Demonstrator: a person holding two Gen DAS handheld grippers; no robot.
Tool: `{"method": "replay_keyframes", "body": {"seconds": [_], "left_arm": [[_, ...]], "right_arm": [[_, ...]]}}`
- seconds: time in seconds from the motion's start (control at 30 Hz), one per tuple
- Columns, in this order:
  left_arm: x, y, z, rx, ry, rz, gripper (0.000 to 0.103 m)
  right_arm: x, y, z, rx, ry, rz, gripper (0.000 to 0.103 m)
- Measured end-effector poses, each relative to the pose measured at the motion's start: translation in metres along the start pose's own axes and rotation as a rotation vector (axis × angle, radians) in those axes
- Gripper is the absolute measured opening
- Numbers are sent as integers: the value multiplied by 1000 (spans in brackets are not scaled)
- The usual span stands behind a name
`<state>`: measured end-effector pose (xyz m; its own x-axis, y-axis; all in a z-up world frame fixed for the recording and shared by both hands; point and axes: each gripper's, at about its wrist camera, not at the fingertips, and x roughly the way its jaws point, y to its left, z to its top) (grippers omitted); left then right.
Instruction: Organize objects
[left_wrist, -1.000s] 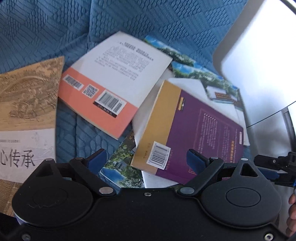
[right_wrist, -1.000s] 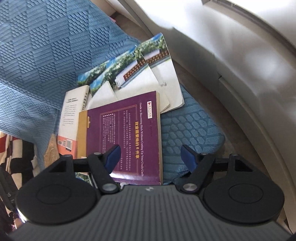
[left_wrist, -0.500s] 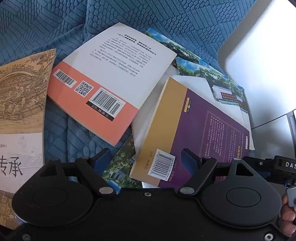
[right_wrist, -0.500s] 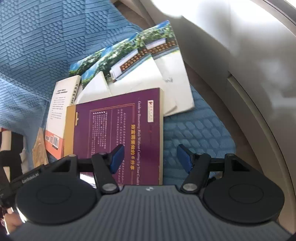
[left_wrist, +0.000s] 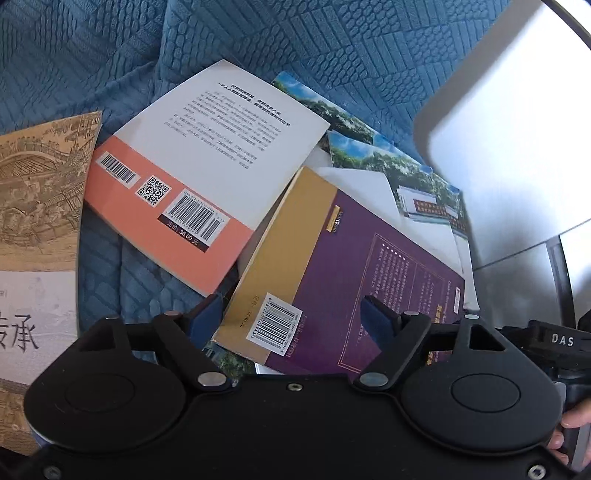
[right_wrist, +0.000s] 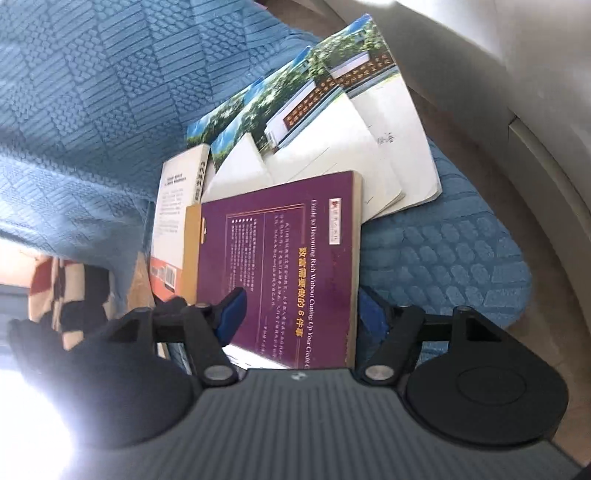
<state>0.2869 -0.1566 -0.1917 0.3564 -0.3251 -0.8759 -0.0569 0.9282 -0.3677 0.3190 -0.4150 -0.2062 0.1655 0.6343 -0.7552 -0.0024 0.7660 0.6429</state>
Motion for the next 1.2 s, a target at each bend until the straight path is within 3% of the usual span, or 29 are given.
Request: {"method": "replay_keyframes", "body": {"seconds": [0.13,0.3,0.37,0.5,0.63,0.87,1.07,1.13,1.2], "left_arm": [[-12,5,0,-42,-14,-22,75],[-32,16,3,-94,-36,-90,69],[-38,27,4,-154,-41,-162,68],[-40,60,3,-343,-20,-376,68],[-22,89,-7,-513,24,-494,67],[-11,99,-16,-551,33,-489,65],[-15,96,-7,-521,40,-493,65],[-16,96,-4,-517,36,-489,66],[-14,97,-3,-519,39,-467,67]], "right_arm": [[-7,10,-7,-46,-30,-18,70],[-23,6,-9,-25,-56,74,69],[-29,4,-10,-16,-69,103,69],[-38,-3,-10,12,-88,109,69],[-41,-14,-13,74,-79,117,69],[-36,-18,-26,111,-29,126,65],[-26,8,-29,-25,-2,8,65],[-25,8,-29,-19,-6,-4,55],[-25,3,-26,13,-16,-9,38]]}}
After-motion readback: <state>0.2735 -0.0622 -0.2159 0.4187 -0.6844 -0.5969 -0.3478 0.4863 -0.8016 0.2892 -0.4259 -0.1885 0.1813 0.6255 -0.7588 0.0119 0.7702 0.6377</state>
